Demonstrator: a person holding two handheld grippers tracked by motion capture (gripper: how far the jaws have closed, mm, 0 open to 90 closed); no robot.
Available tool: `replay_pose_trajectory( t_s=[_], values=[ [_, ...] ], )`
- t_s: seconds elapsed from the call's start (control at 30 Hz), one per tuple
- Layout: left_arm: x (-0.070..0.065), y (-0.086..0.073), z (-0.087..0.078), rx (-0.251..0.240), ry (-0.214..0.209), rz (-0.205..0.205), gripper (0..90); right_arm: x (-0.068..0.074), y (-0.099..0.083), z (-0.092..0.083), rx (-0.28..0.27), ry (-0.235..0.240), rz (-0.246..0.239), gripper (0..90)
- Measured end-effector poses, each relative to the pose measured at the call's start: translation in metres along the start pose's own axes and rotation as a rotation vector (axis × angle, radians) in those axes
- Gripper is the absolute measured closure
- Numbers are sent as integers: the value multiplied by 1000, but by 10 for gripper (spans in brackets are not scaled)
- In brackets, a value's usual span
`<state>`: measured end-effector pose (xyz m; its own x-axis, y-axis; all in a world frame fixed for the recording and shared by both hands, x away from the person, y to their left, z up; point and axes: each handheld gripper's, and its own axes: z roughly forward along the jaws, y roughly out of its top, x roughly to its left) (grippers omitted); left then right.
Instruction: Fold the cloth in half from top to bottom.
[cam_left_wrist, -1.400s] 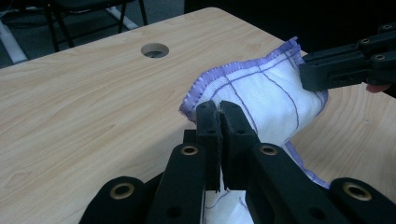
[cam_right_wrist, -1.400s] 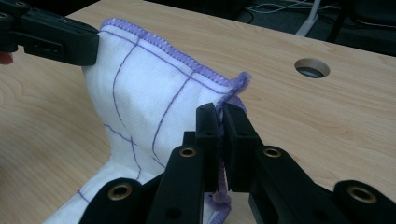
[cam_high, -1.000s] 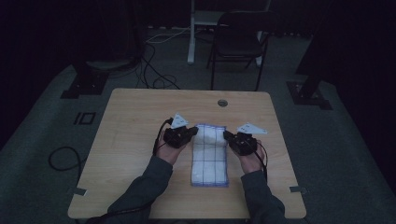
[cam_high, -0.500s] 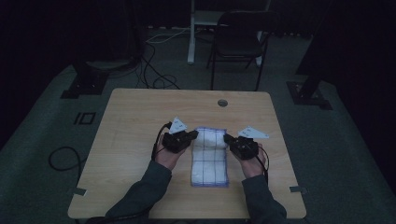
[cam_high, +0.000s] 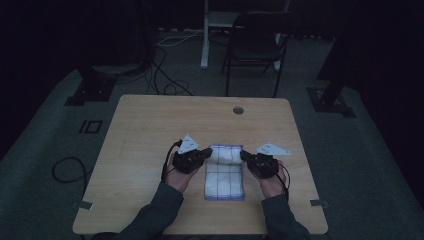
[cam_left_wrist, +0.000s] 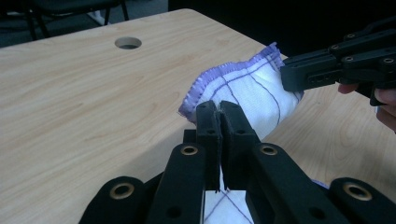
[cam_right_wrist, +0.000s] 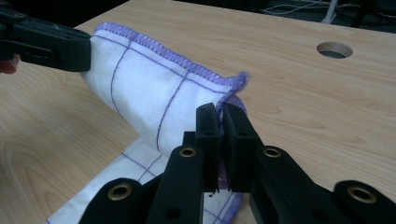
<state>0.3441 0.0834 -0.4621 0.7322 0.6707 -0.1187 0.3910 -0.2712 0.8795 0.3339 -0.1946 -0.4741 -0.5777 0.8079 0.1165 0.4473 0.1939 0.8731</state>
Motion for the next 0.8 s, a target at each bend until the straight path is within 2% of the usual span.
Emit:
replay_pose_trajectory(
  t_s=[0.8],
  values=[
    [-13, -29, -6, 9, -47, -52, 877, 7, -27, -3, 32, 31, 25, 864]
  ],
)
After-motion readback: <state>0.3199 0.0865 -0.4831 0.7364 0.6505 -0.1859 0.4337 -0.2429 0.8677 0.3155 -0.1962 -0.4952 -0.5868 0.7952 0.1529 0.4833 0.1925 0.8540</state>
